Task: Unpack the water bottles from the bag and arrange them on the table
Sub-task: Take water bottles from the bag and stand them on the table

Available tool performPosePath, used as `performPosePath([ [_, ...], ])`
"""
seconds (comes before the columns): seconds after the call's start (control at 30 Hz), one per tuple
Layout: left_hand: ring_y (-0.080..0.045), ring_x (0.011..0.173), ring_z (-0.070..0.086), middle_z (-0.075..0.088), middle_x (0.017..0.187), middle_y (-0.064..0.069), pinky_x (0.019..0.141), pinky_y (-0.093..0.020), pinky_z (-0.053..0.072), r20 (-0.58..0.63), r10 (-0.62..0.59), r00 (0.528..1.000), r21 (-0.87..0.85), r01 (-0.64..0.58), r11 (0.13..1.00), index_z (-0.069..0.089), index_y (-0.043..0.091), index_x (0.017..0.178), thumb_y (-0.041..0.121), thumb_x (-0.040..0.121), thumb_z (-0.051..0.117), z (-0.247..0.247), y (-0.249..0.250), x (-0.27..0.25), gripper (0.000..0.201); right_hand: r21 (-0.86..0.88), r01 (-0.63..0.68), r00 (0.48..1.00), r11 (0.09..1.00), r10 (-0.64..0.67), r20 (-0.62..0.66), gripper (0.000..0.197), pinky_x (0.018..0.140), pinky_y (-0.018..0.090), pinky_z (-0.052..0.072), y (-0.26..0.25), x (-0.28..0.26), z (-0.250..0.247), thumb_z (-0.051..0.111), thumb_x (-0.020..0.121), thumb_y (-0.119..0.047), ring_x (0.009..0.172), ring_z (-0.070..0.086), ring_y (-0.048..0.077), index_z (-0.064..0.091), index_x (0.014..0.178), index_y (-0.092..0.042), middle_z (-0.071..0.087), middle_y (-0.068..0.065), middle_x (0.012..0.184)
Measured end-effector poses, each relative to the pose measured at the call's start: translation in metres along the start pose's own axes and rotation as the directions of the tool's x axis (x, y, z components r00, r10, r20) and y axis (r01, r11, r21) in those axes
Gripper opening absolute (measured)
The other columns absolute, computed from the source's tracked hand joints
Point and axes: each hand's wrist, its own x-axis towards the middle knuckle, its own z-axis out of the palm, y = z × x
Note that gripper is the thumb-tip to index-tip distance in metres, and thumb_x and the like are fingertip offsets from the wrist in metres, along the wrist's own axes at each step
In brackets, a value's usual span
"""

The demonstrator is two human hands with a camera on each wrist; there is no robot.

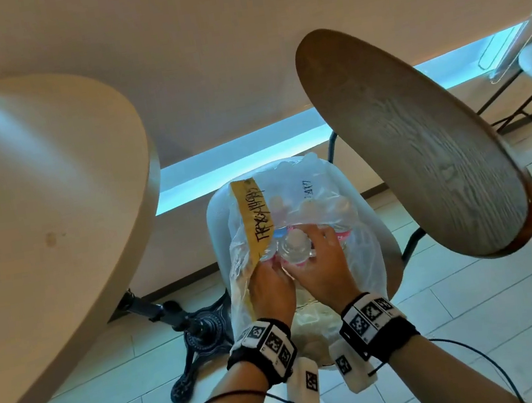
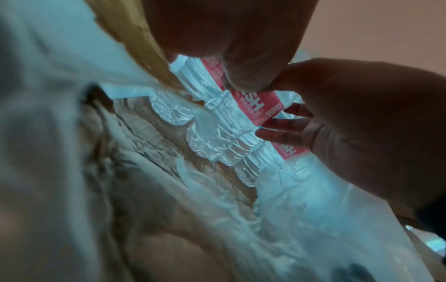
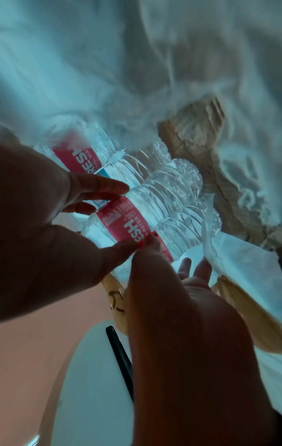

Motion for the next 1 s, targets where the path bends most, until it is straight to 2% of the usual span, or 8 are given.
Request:
performPosePath([
  [0.2, -0.014, 0.088, 0.069, 0.072, 0.092, 0.0, 0.085, -0.04, 0.058, 0.029, 0.075, 0.997, -0.05, -0.073, 0.996, 0.063, 0.017, 0.093, 0.023, 0.1, 0.057, -0.004, -0.004, -0.006, 0.011, 0.111, 0.015, 1.0, 0.994, -0.013, -0.022, 0.055, 0.081, 0.039, 0.061, 0.013, -0.018, -0.015, 0.09, 0.072, -0.022, 0.1, 0.069, 0.014, 0.059, 0.117, -0.018, 0.068, -0.002, 0.108],
  [0.33, -0.006, 0.109, 0.058, 0.063, 0.121, 0.006, 0.1, -0.023, 0.044, 0.063, 0.098, 0.993, -0.04, -0.096, 0.995, 0.052, 0.014, 0.135, 0.017, 0.095, 0.065, -0.008, 0.007, -0.01, 0.042, 0.121, 0.004, 0.999, 0.993, 0.002, -0.048, 0.056, 0.08, 0.036, 0.062, 0.018, -0.031, -0.022, 0.091, 0.07, -0.026, 0.101, 0.07, 0.015, 0.059, 0.117, -0.019, 0.07, -0.001, 0.107],
  [0.47, 0.009, 0.118, 0.046, 0.056, 0.135, 0.004, 0.102, -0.009, 0.031, 0.148, 0.198, 0.969, -0.02, -0.197, 0.98, 0.05, 0.019, 0.141, 0.008, 0.09, 0.071, -0.011, 0.012, -0.019, 0.056, 0.075, 0.012, 0.994, 0.997, -0.003, -0.113, 0.06, 0.077, 0.016, 0.058, 0.016, -0.042, -0.038, 0.092, 0.069, -0.026, 0.101, 0.067, 0.005, 0.053, 0.113, -0.04, 0.068, -0.012, 0.108],
  [0.6, -0.021, 0.133, 0.045, 0.049, 0.142, -0.009, 0.109, -0.031, 0.037, 0.194, 0.274, 0.942, 0.013, -0.282, 0.959, 0.043, 0.019, 0.146, 0.011, 0.089, 0.073, -0.015, 0.006, -0.034, 0.065, 0.053, 0.031, 0.991, 0.998, -0.024, -0.129, 0.063, 0.077, 0.006, 0.053, 0.011, -0.055, -0.06, 0.089, 0.067, -0.031, 0.099, 0.065, -0.008, 0.052, 0.118, -0.031, 0.065, -0.017, 0.107],
  [0.7, -0.009, 0.124, 0.045, 0.053, 0.137, -0.01, 0.103, -0.033, 0.045, 0.154, 0.349, 0.924, -0.065, -0.343, 0.937, 0.044, 0.017, 0.143, 0.013, 0.086, 0.076, -0.028, 0.013, -0.05, 0.066, 0.044, 0.063, 0.991, 0.997, -0.057, -0.12, 0.063, 0.076, 0.006, 0.054, -0.001, -0.064, -0.083, 0.088, 0.065, -0.034, 0.099, 0.065, -0.012, 0.052, 0.116, -0.038, 0.064, -0.02, 0.108],
  [0.77, -0.008, 0.125, 0.045, 0.053, 0.139, -0.005, 0.103, -0.038, 0.049, 0.119, 0.365, 0.923, -0.093, -0.356, 0.93, 0.043, 0.021, 0.144, 0.021, 0.085, 0.076, -0.043, 0.022, -0.059, 0.068, 0.027, 0.095, 0.987, 0.995, -0.091, -0.129, 0.066, 0.077, 0.012, 0.058, -0.014, -0.065, -0.098, 0.092, 0.064, -0.028, 0.099, 0.067, -0.006, 0.053, 0.116, -0.036, 0.067, -0.015, 0.109],
  [0.87, -0.014, 0.129, 0.053, 0.047, 0.139, 0.013, 0.097, -0.042, 0.056, 0.09, 0.393, 0.915, -0.145, -0.378, 0.914, 0.036, 0.039, 0.146, 0.039, 0.086, 0.073, -0.075, 0.041, -0.071, 0.071, 0.018, 0.181, 0.976, 0.983, -0.177, -0.123, 0.067, 0.076, 0.007, 0.055, -0.047, -0.062, -0.122, 0.092, 0.063, -0.025, 0.1, 0.065, -0.012, 0.053, 0.117, -0.032, 0.063, -0.031, 0.108],
  [1.0, 0.014, 0.122, 0.049, 0.044, 0.129, 0.037, 0.09, -0.013, 0.055, 0.034, 0.451, 0.892, -0.125, -0.444, 0.888, 0.025, 0.063, 0.14, 0.049, 0.082, 0.072, -0.129, 0.08, -0.087, 0.076, 0.03, 0.268, 0.962, 0.963, -0.265, -0.069, 0.065, 0.079, 0.012, 0.057, -0.11, -0.05, -0.149, 0.085, 0.065, -0.042, 0.104, 0.067, -0.004, 0.057, 0.122, -0.026, 0.064, -0.026, 0.115],
])
